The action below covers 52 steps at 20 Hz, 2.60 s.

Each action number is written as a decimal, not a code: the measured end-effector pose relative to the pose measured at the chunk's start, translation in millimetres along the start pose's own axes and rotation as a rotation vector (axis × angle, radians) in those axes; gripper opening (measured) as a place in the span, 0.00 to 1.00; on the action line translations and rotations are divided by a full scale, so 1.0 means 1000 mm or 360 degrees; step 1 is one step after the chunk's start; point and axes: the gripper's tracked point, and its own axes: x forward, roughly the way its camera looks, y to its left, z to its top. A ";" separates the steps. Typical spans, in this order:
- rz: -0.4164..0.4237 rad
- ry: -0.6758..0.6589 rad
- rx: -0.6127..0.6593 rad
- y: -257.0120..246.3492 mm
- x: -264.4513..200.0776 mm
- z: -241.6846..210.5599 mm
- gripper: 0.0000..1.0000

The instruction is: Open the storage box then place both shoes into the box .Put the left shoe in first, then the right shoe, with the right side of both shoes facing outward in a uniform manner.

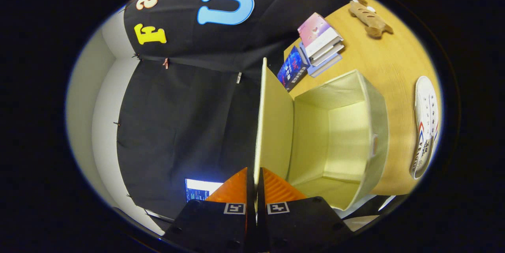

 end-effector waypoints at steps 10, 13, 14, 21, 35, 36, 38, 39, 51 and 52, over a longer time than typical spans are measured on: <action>0.0008 0.0018 -0.0156 0.052 0.103 -0.018 0.06; -0.0025 0.0045 -0.0214 0.055 0.133 -0.025 0.07; -0.0032 0.0058 -0.0227 0.056 0.141 -0.028 0.07; -0.0236 -0.0025 -0.0405 0.033 0.155 -0.009 0.52; -0.1064 -0.0564 -0.0721 -0.117 -0.049 0.072 0.98; -0.1137 -0.0585 -0.0714 -0.135 -0.068 0.074 0.98; -0.1255 -0.0597 -0.0678 -0.167 -0.100 0.074 0.98; -0.1296 -0.0593 -0.0652 -0.180 -0.113 0.073 0.98; -0.1596 -0.0217 -0.0657 -0.338 -0.168 0.038 0.99; -0.1609 -0.0173 -0.0667 -0.348 -0.168 0.034 0.99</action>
